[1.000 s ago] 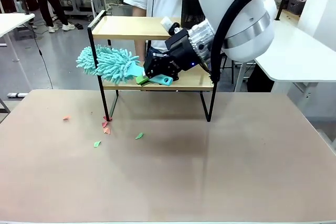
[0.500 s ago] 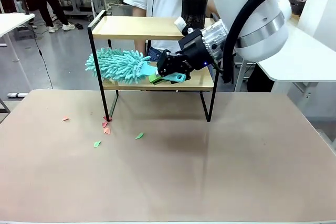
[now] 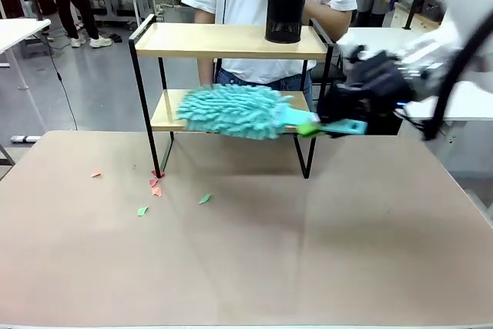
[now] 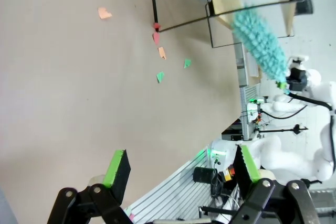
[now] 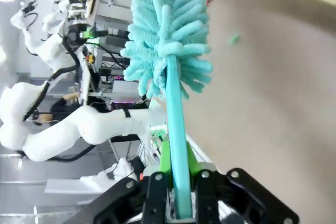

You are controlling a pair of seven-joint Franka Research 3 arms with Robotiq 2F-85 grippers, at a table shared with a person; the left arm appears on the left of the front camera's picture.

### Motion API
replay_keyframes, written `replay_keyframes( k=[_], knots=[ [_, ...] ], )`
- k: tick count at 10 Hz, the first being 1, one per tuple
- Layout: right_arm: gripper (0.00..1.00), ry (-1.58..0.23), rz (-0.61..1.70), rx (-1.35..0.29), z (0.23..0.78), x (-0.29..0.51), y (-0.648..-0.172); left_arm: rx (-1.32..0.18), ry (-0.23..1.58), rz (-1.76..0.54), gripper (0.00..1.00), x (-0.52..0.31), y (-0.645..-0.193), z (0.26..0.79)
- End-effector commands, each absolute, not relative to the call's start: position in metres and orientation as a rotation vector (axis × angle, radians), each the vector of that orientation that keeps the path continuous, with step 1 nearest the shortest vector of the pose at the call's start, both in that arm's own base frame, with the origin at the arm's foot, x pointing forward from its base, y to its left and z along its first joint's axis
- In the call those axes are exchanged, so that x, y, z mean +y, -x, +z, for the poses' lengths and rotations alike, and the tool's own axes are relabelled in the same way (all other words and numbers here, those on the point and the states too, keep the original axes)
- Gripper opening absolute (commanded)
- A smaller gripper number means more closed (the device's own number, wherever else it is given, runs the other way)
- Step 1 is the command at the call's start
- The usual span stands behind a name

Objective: Clean the shelf.
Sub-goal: Clean the remaining tier of the Shelf with the Duster once objects are removed.

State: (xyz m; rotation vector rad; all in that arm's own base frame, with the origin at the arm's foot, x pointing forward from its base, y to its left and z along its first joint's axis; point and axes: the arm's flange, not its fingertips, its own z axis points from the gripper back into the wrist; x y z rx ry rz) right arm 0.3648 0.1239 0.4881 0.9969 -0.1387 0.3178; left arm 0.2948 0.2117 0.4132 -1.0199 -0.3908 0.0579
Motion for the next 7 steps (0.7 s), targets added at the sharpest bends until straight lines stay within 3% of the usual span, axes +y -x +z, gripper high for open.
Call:
replay_keyframes(
  k=[1, 4, 6, 7],
  knots=[
    [0.11, -1.099, 0.379, -0.162, 0.503, 0.038, -0.332, -0.421, 1.040, 0.039, 1.00, 0.211, -0.296, 0.413],
    [0.11, -1.247, 0.199, -0.120, 0.512, -0.092, -0.313, -0.421, 1.040, 0.039, 1.00, 0.211, -0.296, 0.413],
    [0.11, -1.239, 0.198, 0.043, 0.496, -0.162, -0.293, -0.421, 1.040, 0.039, 1.00, 0.211, -0.296, 0.413],
    [0.11, -1.342, 0.134, -0.039, 0.487, -0.197, -0.286, -0.421, 1.040, 0.039, 1.00, 0.211, -0.296, 0.413]
  ],
)
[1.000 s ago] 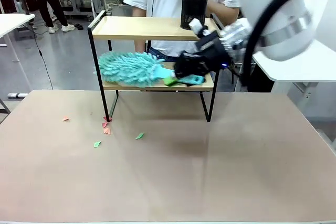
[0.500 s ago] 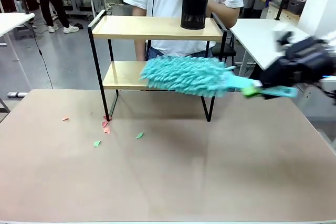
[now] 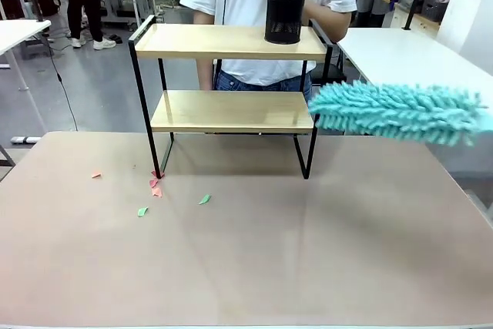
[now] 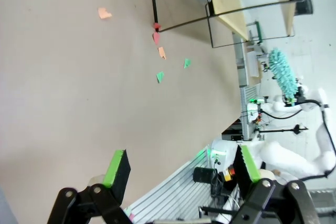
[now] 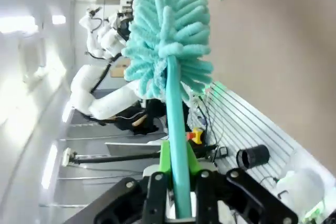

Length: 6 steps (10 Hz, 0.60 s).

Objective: Clean the shelf.
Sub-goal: Clean the remaining tier of the Shelf with the Duster once objects are removed.

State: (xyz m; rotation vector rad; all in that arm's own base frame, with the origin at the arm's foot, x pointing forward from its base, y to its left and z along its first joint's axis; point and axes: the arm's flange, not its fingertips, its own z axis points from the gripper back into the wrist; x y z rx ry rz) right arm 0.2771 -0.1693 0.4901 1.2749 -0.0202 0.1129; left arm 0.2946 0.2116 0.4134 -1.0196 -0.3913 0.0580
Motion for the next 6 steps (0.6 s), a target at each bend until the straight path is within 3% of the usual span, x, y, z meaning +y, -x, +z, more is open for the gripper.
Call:
replay_keyframes(
  k=[1, 4, 6],
  knots=[
    [0.11, -1.432, 0.091, -0.103, 0.471, -0.223, -0.278, -0.421, 1.040, 0.039, 1.00, 0.211, -0.296, 0.413],
    [0.11, -1.539, 0.012, -0.115, 0.417, -0.248, -0.277, -0.421, 1.040, 0.039, 1.00, 0.211, -0.296, 0.413],
    [0.11, -1.489, 0.005, -0.135, 0.405, -0.225, -0.298, -0.421, 1.040, 0.039, 1.00, 0.211, -0.296, 0.413]
  ],
)
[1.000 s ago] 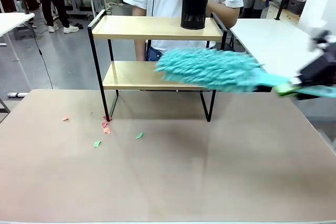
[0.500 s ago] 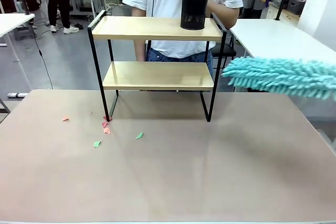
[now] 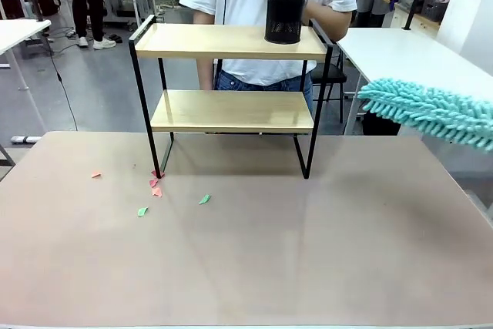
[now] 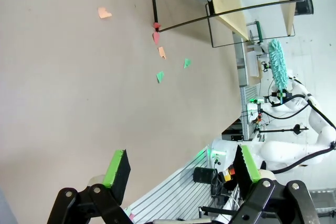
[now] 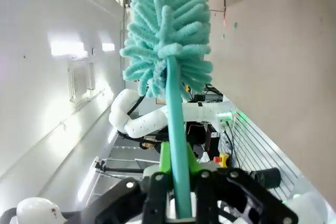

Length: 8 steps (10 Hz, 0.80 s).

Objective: Clean the shelf.
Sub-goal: Clean the remaining tier of the Shelf with the Duster once objects are removed, then hand the Duster back to the human.

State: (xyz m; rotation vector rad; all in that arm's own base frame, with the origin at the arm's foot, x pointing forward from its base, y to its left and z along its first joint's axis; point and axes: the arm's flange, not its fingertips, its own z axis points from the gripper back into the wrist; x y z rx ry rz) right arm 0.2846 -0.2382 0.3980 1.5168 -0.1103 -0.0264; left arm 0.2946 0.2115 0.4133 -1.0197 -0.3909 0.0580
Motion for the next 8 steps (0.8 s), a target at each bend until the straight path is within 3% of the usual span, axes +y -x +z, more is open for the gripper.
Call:
replay_keyframes(
  k=[1, 8],
  knots=[
    [0.11, -1.511, -0.027, -0.108, 0.4060, -0.2448, -0.2713, -0.421, 1.040, 0.039, 1.00, 0.2112, -0.2963, 0.4135],
    [0.11, -1.511, -0.027, -0.108, 0.4060, -0.2448, -0.2713, -0.421, 1.040, 0.039, 1.00, 0.2112, -0.2963, 0.4135]
  ],
)
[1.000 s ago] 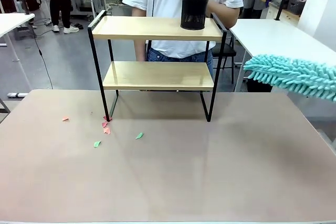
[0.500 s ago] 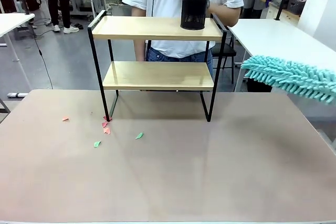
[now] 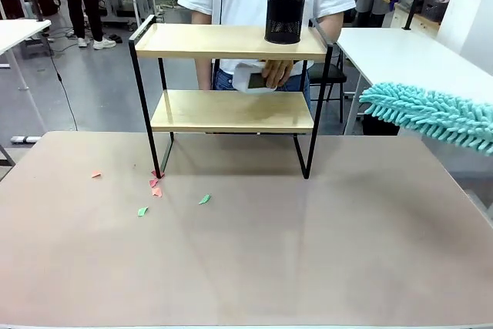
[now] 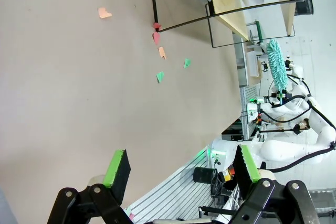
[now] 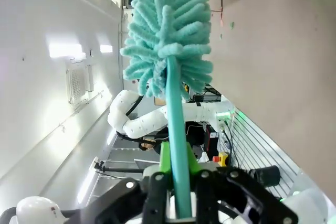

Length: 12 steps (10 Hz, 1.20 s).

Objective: Clean the shelf.
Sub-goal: Hand the Duster back to the human.

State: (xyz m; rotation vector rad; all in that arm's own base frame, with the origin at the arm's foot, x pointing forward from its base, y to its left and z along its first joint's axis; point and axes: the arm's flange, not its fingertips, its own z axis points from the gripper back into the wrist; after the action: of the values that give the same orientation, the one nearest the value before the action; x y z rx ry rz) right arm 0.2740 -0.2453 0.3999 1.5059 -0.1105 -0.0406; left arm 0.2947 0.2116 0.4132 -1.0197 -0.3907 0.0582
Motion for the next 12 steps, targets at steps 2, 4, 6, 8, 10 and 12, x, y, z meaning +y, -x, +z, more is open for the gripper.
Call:
replay_keyframes(
  k=[2, 4, 6, 8, 10, 12],
  knots=[
    [0.11, -1.511, -0.027, -0.108, 0.406, -0.245, -0.271, -0.421, 1.040, 0.039, 1.00, 0.211, -0.296, 0.413],
    [0.11, -1.506, -0.039, -0.108, 0.400, -0.245, -0.275, -0.391, 1.020, 0.058, 1.00, 0.212, -0.295, 0.413],
    [0.11, -1.472, 0.162, -0.117, 0.445, -0.253, -0.246, -0.260, 1.090, -0.392, 1.00, 0.173, -0.295, 0.456],
    [0.11, -1.371, 0.398, -0.026, 0.501, -0.226, -0.238, -0.163, 1.074, -0.631, 1.00, 0.128, -0.295, 0.486],
    [0.11, -1.238, 0.613, 0.111, 0.529, -0.163, -0.236, -0.081, 1.115, -0.817, 1.00, 0.062, -0.287, 0.502],
    [0.11, -1.138, 0.790, 0.234, 0.532, -0.098, -0.234, 0.036, 1.101, -0.959, 1.00, 0.003, -0.273, 0.496]
  ],
)
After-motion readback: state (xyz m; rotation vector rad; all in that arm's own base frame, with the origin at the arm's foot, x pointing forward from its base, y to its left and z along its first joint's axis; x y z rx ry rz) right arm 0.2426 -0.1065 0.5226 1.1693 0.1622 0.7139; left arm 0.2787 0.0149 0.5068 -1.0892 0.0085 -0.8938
